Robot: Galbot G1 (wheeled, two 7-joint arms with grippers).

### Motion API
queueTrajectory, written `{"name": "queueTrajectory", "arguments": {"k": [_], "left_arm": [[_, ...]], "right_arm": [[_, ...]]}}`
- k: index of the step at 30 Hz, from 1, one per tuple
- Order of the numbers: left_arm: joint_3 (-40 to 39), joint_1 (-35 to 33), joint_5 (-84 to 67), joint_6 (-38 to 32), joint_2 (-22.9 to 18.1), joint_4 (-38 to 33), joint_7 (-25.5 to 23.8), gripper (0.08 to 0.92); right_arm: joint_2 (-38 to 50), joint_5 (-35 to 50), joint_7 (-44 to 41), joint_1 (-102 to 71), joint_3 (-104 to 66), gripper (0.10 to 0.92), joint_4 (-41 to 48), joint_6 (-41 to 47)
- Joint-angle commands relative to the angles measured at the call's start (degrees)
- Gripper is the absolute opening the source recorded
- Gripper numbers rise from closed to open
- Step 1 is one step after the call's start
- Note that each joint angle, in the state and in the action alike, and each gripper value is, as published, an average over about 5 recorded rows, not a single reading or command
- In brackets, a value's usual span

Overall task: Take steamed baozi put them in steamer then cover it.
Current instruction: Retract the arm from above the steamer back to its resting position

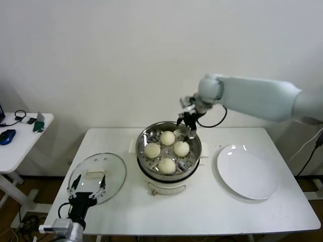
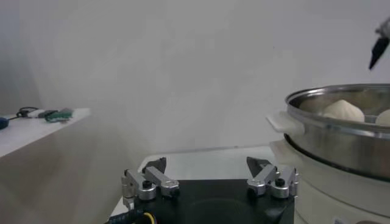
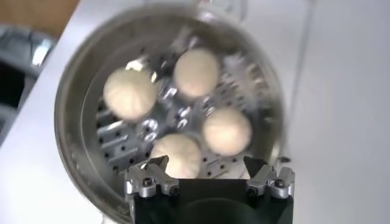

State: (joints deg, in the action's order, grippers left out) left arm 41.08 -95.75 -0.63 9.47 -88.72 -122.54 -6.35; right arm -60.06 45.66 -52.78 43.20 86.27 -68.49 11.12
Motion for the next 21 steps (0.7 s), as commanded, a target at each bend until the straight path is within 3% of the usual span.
{"name": "queueTrajectory", "arguments": {"k": [1,5,11,21], "left_arm": [[-0.8,-0.1,-0.2,1.8,1.3,-0.6,1.2,0.823],[-1.1,0.7,0.1,2.3,2.3,-0.3,1.7,0.823],[-1.1,2.7,0.8,2.8,3.0,0.0,1.5,0.823],[-0.9,3.9,2.1,2.7,6.3,1.1,2.7,0.823]], "right_arm": [[16.4,13.1,33.9,-16.2,-28.4,0.823,-5.3,0.6],[22.9,9.7,44.0,-33.8,-46.4,0.823,-9.0,-1.6],[29.0,0.8,47.3,-69.1,-78.5,0.823,-16.4,-6.9],[18.3,-7.4,45.1,-112.7,-118.1,0.823,-22.8,-17.9]]}}
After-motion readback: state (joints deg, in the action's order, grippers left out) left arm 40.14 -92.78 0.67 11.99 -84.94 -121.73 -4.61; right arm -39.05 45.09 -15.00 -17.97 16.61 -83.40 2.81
